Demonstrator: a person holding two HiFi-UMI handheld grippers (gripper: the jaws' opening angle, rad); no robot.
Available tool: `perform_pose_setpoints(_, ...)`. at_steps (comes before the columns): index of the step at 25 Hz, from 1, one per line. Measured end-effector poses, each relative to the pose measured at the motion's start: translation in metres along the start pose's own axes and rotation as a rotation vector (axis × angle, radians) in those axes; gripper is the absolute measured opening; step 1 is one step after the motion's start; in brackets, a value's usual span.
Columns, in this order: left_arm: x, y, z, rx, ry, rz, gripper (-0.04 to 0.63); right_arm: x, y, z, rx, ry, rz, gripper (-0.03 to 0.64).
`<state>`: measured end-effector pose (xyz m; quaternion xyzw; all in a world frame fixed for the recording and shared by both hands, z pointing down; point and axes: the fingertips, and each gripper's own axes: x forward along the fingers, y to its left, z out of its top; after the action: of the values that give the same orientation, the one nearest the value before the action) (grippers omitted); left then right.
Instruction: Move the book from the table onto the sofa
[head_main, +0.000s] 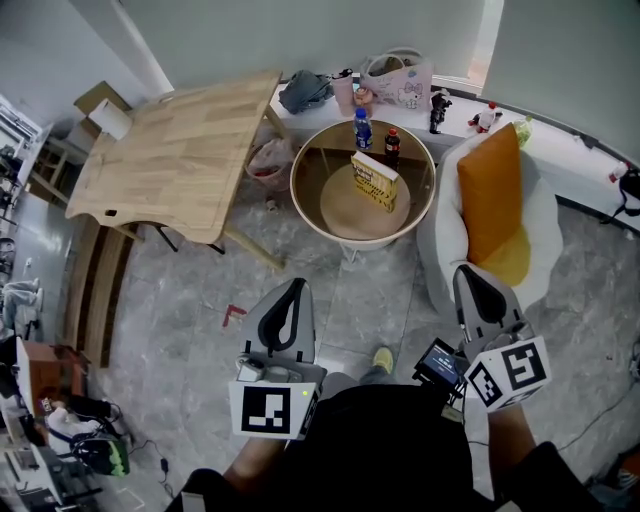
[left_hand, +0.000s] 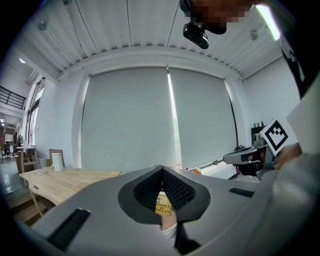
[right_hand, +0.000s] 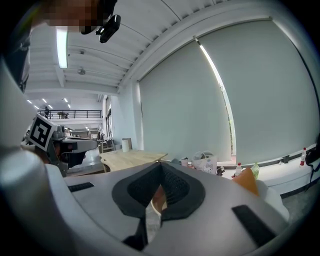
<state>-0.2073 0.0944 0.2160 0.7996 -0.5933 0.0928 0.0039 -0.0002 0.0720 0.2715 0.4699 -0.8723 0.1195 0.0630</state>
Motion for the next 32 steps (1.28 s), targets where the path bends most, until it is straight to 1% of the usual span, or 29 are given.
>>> perform_pose_setpoints(9, 0.003, -0.007, 0.003, -0.003, -0.007, 0.009, 0.006, -0.002, -0.006, 0.003, -0.009, -0.004, 0.016, 0.009)
perform_pose_setpoints(11, 0.002, -0.011, 0.004, 0.004, -0.022, 0.003, 0.006, -0.004, -0.006, 0.005, -0.009, -0.011, 0.020, 0.009)
perform_pose_setpoints(16, -0.002, -0.018, 0.006, 0.008, -0.001, 0.004, 0.006, -0.011, -0.004, 0.007, -0.008, -0.027, 0.023, 0.009)
perform_pose_setpoints(21, -0.008, -0.023, 0.013, 0.025, -0.020, -0.008, 0.006, -0.020, -0.002, 0.009, -0.006, -0.039, 0.020, 0.009)
perform_pose_setpoints(24, -0.010, -0.022, 0.016, 0.020, -0.021, -0.003, 0.006, -0.023, 0.001, 0.009, -0.005, -0.044, 0.019, 0.009)
perform_pose_setpoints(32, -0.015, -0.020, 0.015, 0.040, -0.032, -0.005, 0.006, -0.025, 0.009, 0.009, -0.019, -0.047, 0.017, 0.009)
